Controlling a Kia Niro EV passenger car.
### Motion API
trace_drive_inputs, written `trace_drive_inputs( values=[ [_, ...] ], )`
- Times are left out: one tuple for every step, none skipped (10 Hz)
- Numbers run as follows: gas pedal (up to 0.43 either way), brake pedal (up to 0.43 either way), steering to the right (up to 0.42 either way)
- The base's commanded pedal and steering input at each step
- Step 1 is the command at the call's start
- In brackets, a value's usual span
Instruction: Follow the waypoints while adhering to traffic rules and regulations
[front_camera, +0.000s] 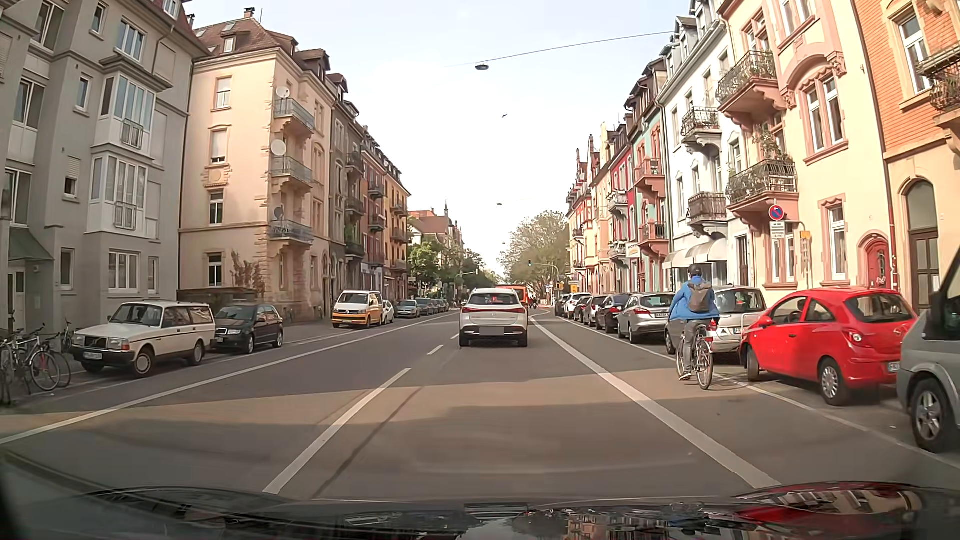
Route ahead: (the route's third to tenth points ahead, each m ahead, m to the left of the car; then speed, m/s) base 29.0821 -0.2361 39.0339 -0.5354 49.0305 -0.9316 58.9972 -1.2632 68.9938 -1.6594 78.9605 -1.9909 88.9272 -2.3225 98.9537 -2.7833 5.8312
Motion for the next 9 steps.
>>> trace_drive_inputs(
  values=[
    [0.000, 0.000, -0.014],
    [0.000, 0.000, -0.012],
    [0.000, 0.000, -0.012],
    [0.000, 0.000, -0.012],
    [0.000, 0.000, -0.011],
    [0.000, 0.000, -0.008],
    [0.000, 0.000, -0.005],
    [0.000, 0.000, -0.001],
    [0.000, 0.000, -0.001]
  ],
)
